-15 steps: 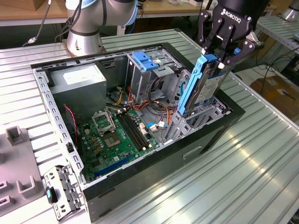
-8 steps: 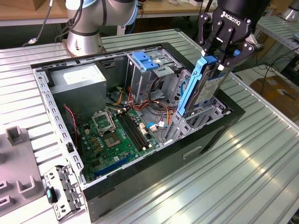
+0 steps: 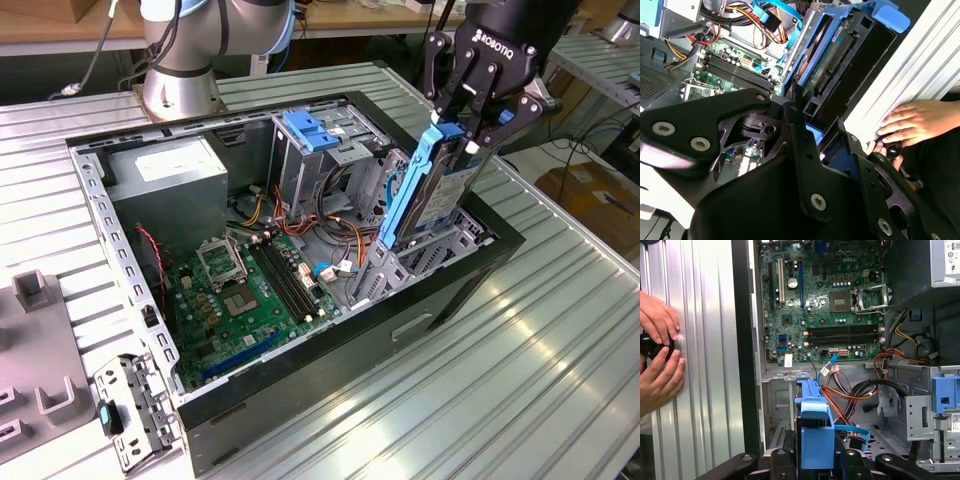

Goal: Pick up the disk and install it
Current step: 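Insert the disk into the insertion slot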

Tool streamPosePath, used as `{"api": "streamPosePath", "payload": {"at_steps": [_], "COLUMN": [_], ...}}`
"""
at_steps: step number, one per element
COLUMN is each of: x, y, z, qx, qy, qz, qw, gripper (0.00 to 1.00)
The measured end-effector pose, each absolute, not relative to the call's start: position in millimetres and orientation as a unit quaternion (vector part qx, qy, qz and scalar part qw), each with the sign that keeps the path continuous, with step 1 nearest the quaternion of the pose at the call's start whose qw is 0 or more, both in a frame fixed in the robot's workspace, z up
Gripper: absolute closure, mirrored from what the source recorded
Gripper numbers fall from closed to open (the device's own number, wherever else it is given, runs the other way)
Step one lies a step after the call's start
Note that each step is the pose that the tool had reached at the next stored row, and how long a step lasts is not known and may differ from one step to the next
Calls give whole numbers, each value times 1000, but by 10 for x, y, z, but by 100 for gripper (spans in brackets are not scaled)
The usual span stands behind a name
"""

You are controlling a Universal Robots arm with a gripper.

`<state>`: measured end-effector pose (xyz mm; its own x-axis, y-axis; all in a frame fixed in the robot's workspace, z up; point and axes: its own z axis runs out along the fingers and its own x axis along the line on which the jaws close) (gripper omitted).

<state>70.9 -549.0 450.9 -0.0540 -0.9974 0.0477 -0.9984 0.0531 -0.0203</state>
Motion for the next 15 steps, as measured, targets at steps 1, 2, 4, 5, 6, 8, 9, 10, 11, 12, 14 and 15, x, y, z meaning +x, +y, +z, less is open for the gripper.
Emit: {"api": "streamPosePath", "payload": {"at_steps": [1,2,4,5,6,8,9,10,11,12,14,15], "x": [711,711,711,711,711,711,711,711,711,711,711,711], "y": [-5490,-5490,-5490,-5490,-5490,-5490,-5490,-5490,-5490,-5490,-5490,-5490], "z": [4499,4485,4466,4462,4459,4457,4455,4454,4454,4454,4453,4453], "qx": [688,688,688,688,688,688,688,688,688,688,688,688], "qy": [-726,-726,-726,-726,-726,-726,-726,-726,-726,-726,-726,-726], "qz": [24,24,24,24,24,24,24,24,24,24,24,24], "qw": [11,10,10,10,10,10,10,10,10,10,10,10], "gripper": [63,63,63,63,63,63,63,63,63,63,63,63]}}
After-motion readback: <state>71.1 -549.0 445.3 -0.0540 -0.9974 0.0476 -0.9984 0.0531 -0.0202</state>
